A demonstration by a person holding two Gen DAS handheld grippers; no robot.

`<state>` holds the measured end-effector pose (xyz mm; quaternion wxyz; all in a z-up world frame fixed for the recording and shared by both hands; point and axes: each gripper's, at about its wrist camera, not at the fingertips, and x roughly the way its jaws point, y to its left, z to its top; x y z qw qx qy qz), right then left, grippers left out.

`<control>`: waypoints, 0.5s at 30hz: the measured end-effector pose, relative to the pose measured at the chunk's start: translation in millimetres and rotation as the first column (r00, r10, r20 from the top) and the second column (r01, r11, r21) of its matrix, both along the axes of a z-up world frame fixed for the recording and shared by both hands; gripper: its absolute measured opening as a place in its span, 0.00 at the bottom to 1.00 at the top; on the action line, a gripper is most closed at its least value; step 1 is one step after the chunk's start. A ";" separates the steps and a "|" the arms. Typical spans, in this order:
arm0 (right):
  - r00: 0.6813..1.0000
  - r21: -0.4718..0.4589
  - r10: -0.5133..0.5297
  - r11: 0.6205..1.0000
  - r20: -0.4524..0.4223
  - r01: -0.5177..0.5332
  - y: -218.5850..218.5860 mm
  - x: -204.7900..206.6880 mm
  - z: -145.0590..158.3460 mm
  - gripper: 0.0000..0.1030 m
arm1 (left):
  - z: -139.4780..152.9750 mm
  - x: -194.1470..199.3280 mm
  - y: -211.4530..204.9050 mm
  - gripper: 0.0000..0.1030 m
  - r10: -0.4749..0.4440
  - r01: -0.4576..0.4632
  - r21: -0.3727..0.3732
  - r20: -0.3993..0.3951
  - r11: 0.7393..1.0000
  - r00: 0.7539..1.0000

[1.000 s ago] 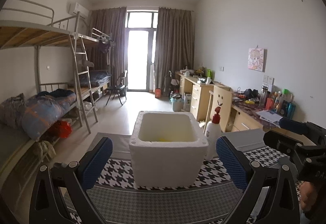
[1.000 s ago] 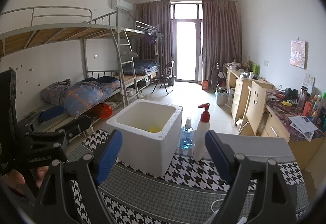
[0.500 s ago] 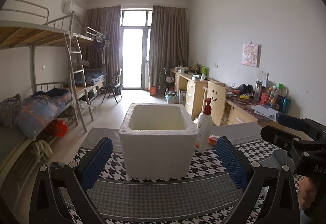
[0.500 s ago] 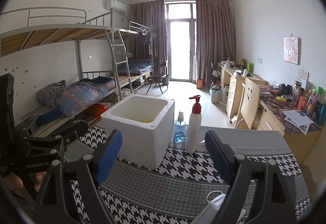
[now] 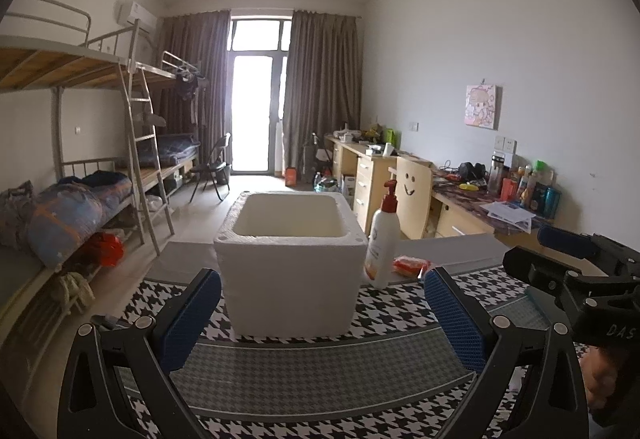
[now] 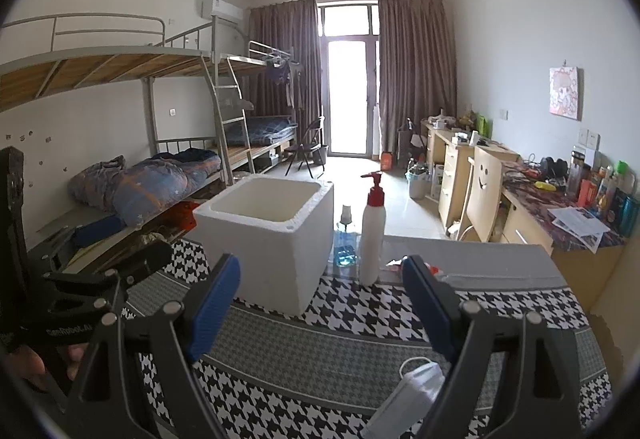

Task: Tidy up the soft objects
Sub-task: 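Move both grippers across the table toward the blue mask and white roll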

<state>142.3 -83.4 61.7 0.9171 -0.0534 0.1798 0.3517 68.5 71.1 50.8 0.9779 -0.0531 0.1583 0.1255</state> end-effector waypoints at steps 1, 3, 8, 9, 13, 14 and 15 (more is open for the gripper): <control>1.000 -0.001 -0.005 1.000 -0.001 0.005 -1.6 -0.3 -1.5 0.84 | -0.4 -0.6 0.2 0.99 0.003 -0.003 0.000 0.000 1.000 1.000; 1.000 -0.001 -0.012 1.000 -0.002 0.012 -4.2 -0.9 -4.0 0.84 | -2.8 -0.5 -1.5 0.99 0.002 -0.002 -0.003 0.001 1.000 1.000; 1.000 0.005 -0.023 1.000 -0.014 0.023 -10.6 -2.4 -9.0 0.84 | -5.5 0.0 -4.9 0.99 0.009 -0.009 0.008 0.005 1.000 1.000; 1.000 0.005 -0.027 1.000 -0.015 0.027 -11.7 -2.3 -10.2 0.84 | -6.1 -0.4 -6.2 0.99 0.009 -0.009 0.009 0.009 1.000 1.000; 0.999 0.012 -0.038 0.999 -0.026 0.038 -16.7 -0.6 -13.5 0.84 | -9.7 -0.2 -8.3 0.99 -0.006 0.006 0.007 0.002 1.000 1.000; 0.999 0.014 -0.040 0.999 -0.030 0.040 -18.0 -0.3 -14.6 0.84 | -10.6 -0.1 -8.2 0.99 -0.012 0.012 0.004 -0.001 1.000 1.000; 0.998 0.014 -0.042 0.999 -0.035 0.043 -19.5 0.1 -16.2 0.84 | -11.5 0.3 -8.7 0.99 -0.017 0.017 0.002 -0.003 1.000 1.000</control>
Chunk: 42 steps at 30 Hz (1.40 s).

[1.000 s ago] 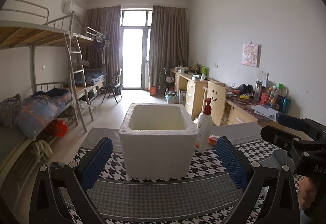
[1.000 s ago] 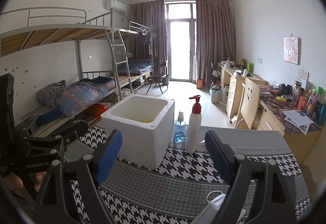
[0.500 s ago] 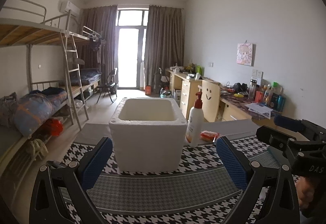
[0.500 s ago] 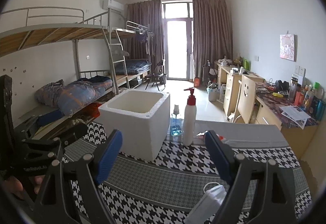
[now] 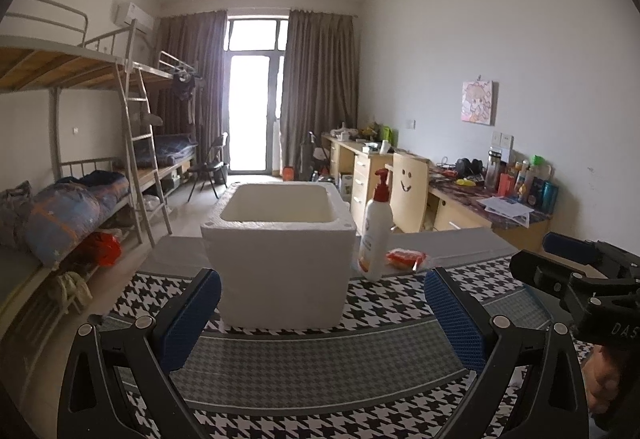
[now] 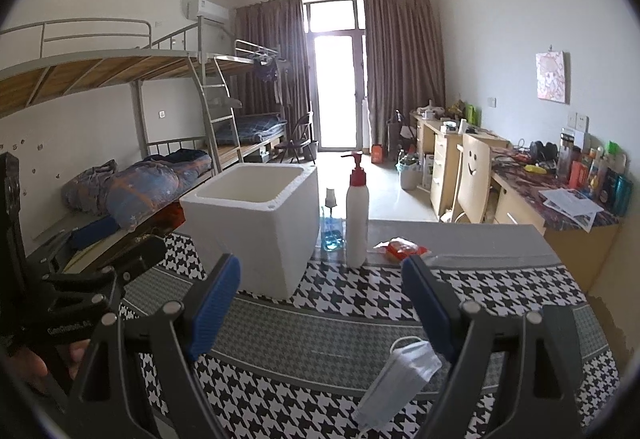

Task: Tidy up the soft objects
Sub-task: 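Move both grippers across the table toward the blue mask and white roll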

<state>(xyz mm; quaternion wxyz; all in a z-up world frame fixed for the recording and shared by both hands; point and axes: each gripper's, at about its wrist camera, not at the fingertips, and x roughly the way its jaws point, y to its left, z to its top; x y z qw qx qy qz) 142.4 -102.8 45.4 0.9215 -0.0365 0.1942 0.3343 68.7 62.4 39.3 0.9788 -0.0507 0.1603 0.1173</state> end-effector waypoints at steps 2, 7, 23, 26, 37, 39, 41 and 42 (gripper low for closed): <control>1.000 0.004 0.002 1.000 -0.008 -0.002 -2.4 0.3 -3.2 0.84 | -2.7 0.0 -2.5 0.99 -0.007 0.007 0.002 0.001 1.000 1.000; 1.000 0.015 -0.010 1.000 -0.021 0.010 -7.1 1.2 -6.8 0.84 | -7.2 0.9 -8.3 0.99 -0.039 0.039 -0.004 -0.003 0.999 0.999; 0.994 -0.002 -0.100 0.995 -0.040 0.100 -30.6 3.0 -21.6 0.84 | -22.4 12.0 -32.4 0.99 -0.127 0.127 -0.019 -0.044 0.992 0.991; 0.992 -0.004 -0.116 0.993 -0.043 0.116 -36.2 2.0 -23.2 0.84 | -25.2 12.4 -36.7 0.99 -0.142 0.141 -0.028 -0.049 0.990 0.989; 0.983 -0.012 -0.175 0.985 -0.057 0.174 -55.5 6.8 -31.3 0.84 | -32.6 26.5 -55.8 0.99 -0.196 0.194 -0.035 -0.078 0.980 0.977; 0.980 -0.010 -0.185 0.983 -0.068 0.185 -59.4 9.2 -33.9 0.84 | -34.5 28.7 -59.2 0.99 -0.205 0.203 -0.039 -0.086 0.979 0.975; 0.979 -0.012 -0.192 0.981 -0.075 0.191 -62.4 11.0 -35.7 0.84 | -36.2 31.1 -61.1 0.99 -0.214 0.211 -0.040 -0.094 0.977 0.972; 0.978 -0.014 -0.196 0.981 -0.077 0.196 -64.0 11.5 -36.7 0.84 | -37.3 32.8 -62.7 0.99 -0.219 0.217 -0.039 -0.099 0.975 0.971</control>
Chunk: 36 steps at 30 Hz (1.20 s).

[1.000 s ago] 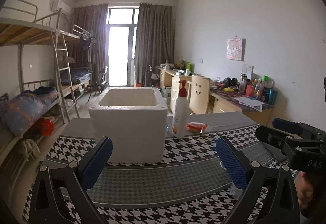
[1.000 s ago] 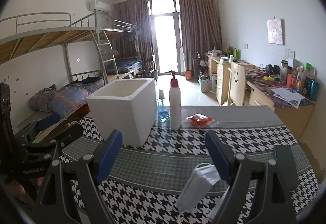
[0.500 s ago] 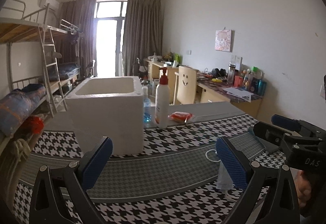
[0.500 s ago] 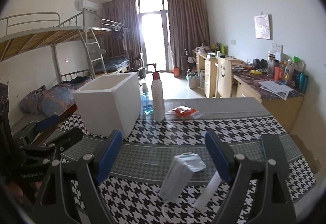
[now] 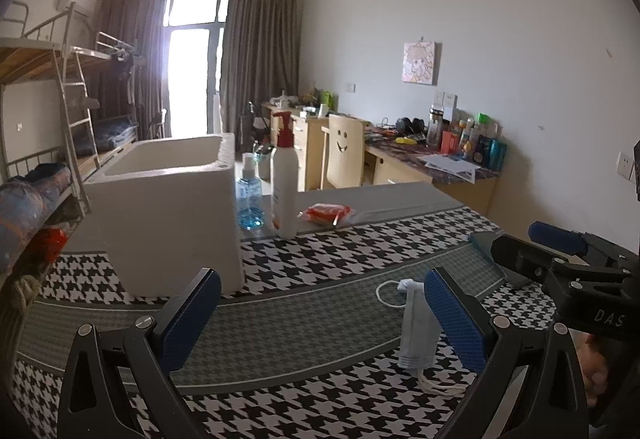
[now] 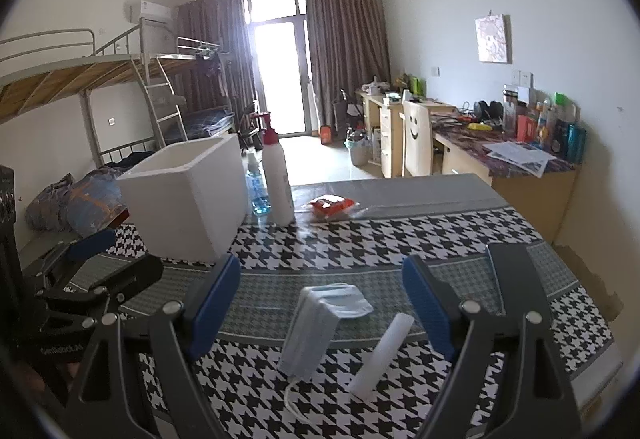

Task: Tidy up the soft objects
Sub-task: 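Move both grippers across the table toward the blue mask and white roll, then close the left gripper on the blue mask while the right gripper grasps the white roll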

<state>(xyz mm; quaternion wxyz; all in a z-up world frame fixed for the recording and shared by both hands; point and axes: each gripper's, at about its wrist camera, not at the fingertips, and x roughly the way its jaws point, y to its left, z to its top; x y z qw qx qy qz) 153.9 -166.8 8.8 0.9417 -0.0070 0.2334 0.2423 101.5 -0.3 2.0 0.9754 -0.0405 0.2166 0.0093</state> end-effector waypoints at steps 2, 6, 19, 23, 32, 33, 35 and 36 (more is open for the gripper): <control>1.000 -0.004 -0.008 1.000 -0.003 0.008 -2.6 0.1 -0.9 0.84 | -1.9 2.7 -3.0 0.99 -0.008 0.008 -0.001 -0.008 1.000 1.000; 1.000 -0.012 -0.022 1.000 -0.005 0.022 -8.2 0.1 -3.5 0.84 | -6.2 7.7 -10.6 0.99 -0.023 0.023 0.009 -0.019 1.000 1.000; 0.997 -0.027 -0.070 0.997 -0.035 0.069 -23.2 4.2 -16.4 0.84 | -22.2 23.1 -27.4 0.99 -0.069 0.070 0.011 -0.074 0.998 0.995; 0.995 -0.029 -0.090 0.996 -0.047 0.089 -29.4 5.2 -22.9 0.84 | -26.8 27.0 -35.1 0.99 -0.090 0.092 0.018 -0.090 0.996 0.992; 0.991 -0.040 -0.113 0.993 -0.076 0.110 -38.6 8.0 -35.6 0.84 | -36.2 34.4 -45.7 0.99 -0.109 0.114 0.034 -0.119 0.993 0.987; 0.990 -0.042 -0.115 0.993 -0.079 0.112 -38.6 8.7 -36.6 0.84 | -37.5 34.9 -46.0 0.99 -0.111 0.116 0.033 -0.123 0.993 0.986; 0.989 -0.043 -0.122 0.992 -0.086 0.118 -39.4 10.7 -39.1 0.84 | -39.6 36.1 -45.8 0.99 -0.113 0.118 0.030 -0.129 0.993 0.985; 0.988 -0.045 -0.125 0.992 -0.088 0.121 -39.9 11.2 -40.1 0.84 | -41.0 37.6 -46.5 0.99 -0.116 0.121 0.029 -0.134 0.992 0.984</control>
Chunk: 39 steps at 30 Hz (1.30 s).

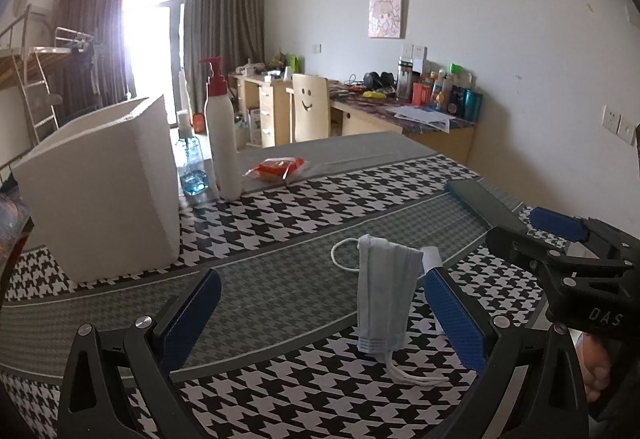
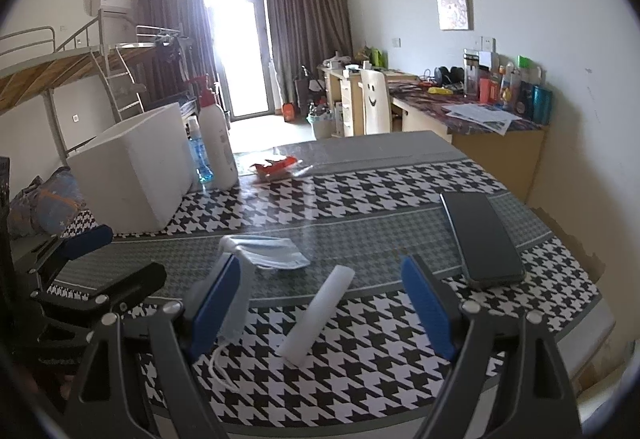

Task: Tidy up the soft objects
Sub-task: 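Close the left gripper on the blue mask while the right gripper grasps the white roll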

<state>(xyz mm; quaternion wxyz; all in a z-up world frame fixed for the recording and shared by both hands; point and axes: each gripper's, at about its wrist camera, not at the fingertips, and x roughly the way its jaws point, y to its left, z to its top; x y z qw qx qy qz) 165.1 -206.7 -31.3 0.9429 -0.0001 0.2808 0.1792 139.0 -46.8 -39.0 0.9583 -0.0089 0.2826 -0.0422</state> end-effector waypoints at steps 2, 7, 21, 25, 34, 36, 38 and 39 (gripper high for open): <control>1.000 -0.003 -0.007 1.000 0.000 0.007 -1.5 0.9 -1.8 0.84 | -2.1 1.8 -1.3 0.99 -0.004 0.004 -0.001 -0.008 1.000 1.000; 1.000 -0.004 -0.013 1.000 -0.013 0.013 -5.2 3.8 -7.2 0.84 | -8.8 7.5 -8.3 0.99 -0.029 0.029 0.003 -0.031 1.000 0.999; 0.997 -0.017 -0.042 0.999 -0.070 0.041 -14.5 14.8 -26.3 0.84 | -26.6 25.7 -20.5 0.99 -0.057 0.058 0.009 -0.091 0.998 0.994; 0.996 -0.034 -0.052 0.998 -0.074 0.050 -18.2 15.3 -28.2 0.84 | -28.6 29.3 -23.2 0.99 -0.066 0.068 0.010 -0.111 0.998 0.992; 0.993 -0.030 -0.049 0.998 -0.105 0.046 -20.1 21.5 -38.1 0.84 | -36.0 37.5 -27.9 0.96 -0.068 0.071 0.018 -0.133 0.997 0.989; 0.992 -0.033 -0.055 0.998 -0.111 0.052 -19.8 23.3 -39.7 0.84 | -37.4 39.1 -29.1 0.92 -0.075 0.079 0.017 -0.140 0.997 0.987; 0.992 -0.041 -0.056 0.998 -0.116 0.051 -19.5 25.3 -41.9 0.84 | -39.1 41.1 -29.9 0.87 -0.078 0.082 0.021 -0.146 0.996 0.986; 0.991 -0.039 -0.049 0.998 -0.121 0.045 -20.0 26.0 -43.3 0.84 | -40.3 42.6 -30.9 0.86 -0.079 0.084 0.025 -0.149 0.996 0.986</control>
